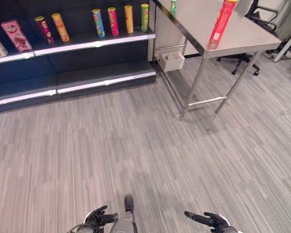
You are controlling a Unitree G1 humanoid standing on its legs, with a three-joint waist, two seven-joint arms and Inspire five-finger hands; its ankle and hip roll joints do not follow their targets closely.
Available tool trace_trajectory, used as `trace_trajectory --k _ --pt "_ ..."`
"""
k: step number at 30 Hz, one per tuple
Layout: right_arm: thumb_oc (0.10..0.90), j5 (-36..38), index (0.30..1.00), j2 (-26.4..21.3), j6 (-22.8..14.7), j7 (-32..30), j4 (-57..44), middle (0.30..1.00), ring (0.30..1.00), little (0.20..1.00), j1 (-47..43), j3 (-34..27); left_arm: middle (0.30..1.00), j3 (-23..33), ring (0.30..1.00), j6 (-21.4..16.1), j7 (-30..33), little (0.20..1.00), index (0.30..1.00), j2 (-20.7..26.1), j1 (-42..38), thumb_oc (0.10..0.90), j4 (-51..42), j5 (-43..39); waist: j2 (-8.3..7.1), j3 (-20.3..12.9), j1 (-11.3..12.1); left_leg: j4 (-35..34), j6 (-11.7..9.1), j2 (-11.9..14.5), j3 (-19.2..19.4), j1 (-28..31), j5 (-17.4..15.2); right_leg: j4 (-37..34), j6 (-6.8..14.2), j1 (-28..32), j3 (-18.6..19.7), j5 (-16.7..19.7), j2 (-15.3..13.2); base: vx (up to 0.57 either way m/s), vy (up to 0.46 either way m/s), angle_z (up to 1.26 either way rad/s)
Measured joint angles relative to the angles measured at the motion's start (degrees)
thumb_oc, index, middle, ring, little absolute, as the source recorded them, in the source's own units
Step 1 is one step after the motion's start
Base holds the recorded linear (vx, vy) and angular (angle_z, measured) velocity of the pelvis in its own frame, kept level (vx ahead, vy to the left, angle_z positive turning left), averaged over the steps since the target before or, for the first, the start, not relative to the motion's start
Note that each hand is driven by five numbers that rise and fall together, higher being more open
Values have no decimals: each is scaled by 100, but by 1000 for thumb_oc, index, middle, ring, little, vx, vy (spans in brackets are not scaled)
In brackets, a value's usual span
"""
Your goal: Put the goods on the table back onto the shelves and tidy them up.
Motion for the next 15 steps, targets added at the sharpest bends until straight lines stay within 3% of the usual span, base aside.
trace_trajectory --k 2,4,5,6,7,8,9,11,13,15 --pt "800 -14 900 80 -2 8 2 900 900 900 -11 -6 900 -87 900 -10 -4 900 900 80 -146 800 -9 87 13 -6 -20 3 159 -36 -6 191 -170 1030 193 -373 -125 -4 -99 167 233 -1" --pt "800 -13 900 96 -7 32 -11 900 900 900 -83 -24 900 -221 900 -5 -15 900 900 177 -255 800 -35 87 61 -11 -41 5 223 -16 23 346 -357 2769 394 -1173 -101 34 -268 120 233 -6" --pt "800 -12 900 92 -56 31 -42 900 900 900 -100 -96 900 -265 900 -3 -5 900 900 226 -317 800 -48 87 73 -3 -119 8 297 -82 9 462 -462 4035 692 -1773 -89 347 -493 157 234 12" --pt "800 -12 900 85 -67 29 -63 900 900 900 -111 -168 900 -294 900 -3 5 900 900 248 -376 800 -49 87 116 27 -201 8 423 -167 18 615 -619 4865 800 -2189 -106 405 -751 203 195 12" --pt "800 -12 900 80 -68 23 -64 900 900 900 -124 -186 900 -325 900 -1 7 900 900 256 -385 800 -39 88 93 33 -213 9 461 -235 61 739 -699 5189 824 -2411 -107 423 -903 260 144 -3" --pt "800 -11 900 58 -65 4 -67 900 900 900 -133 -195 900 -403 900 1 15 900 900 247 -409 800 -45 89 223 111 -223 10 537 -284 102 998 -892 5426 772 -2747 -172 404 -1139 194 76 -16" --pt "800 -10 900 42 -65 -1 -62 900 900 900 -128 -195 900 -406 900 -3 17 900 900 217 -408 800 -90 88 326 169 -280 3 534 -279 120 1169 -1052 5249 758 -2930 -296 372 -1240 278 22 -15" --pt "800 -9 900 48 -62 3 -67 900 900 900 -144 -174 900 -403 900 -11 15 900 900 202 -358 800 -126 88 436 205 -365 8 430 -306 107 1255 -1064 4709 744 -3057 -383 369 -1314 305 -39 11" --pt "800 12 900 32 -48 -7 -48 900 900 900 -113 -170 900 -450 900 -5 47 900 900 200 -357 800 -146 91 535 237 -484 9 244 -311 114 1320 -1256 2384 690 -3078 -951 421 -1272 309 -100 -10" --pt "800 29 900 39 -45 -6 -72 900 900 900 -148 -184 900 -438 900 73 118 900 900 186 -376 800 36 105 493 286 -659 10 101 -336 119 1366 -1353 384 786 -3055 -879 869 -1006 369 -98 -15"
